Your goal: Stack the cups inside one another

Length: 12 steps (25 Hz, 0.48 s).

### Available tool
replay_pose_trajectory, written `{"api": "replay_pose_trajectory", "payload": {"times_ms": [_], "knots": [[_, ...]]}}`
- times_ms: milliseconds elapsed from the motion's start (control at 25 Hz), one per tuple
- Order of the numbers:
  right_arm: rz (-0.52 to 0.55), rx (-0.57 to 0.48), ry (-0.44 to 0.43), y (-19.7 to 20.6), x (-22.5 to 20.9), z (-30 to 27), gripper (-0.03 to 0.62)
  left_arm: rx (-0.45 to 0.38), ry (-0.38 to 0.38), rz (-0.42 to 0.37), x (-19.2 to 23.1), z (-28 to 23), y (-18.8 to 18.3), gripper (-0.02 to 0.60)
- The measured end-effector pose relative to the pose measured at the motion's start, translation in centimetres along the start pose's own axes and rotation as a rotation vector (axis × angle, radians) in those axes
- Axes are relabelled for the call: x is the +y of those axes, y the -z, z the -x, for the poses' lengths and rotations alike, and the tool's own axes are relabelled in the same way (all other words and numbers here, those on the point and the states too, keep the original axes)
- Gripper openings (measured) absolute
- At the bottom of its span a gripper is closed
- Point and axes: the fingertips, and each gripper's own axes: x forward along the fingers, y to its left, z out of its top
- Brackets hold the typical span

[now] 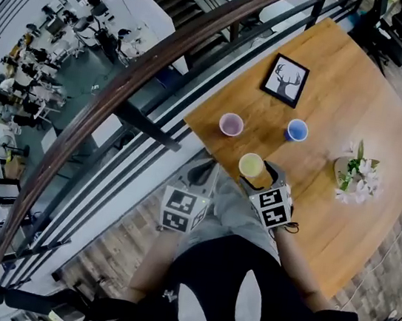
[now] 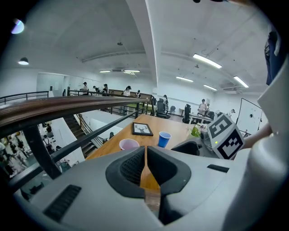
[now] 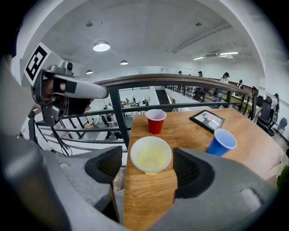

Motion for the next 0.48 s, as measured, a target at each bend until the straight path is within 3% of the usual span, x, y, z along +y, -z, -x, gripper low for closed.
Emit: {"api": "replay_pose_trajectory", "payload": {"times_ms": [480], "knots": [[0.044, 0.079, -0.017, 0.9, -0.4, -2.1, 0.341, 0.041, 0.019, 0.019, 0.9, -1.8, 0.5, 0.032]]}}
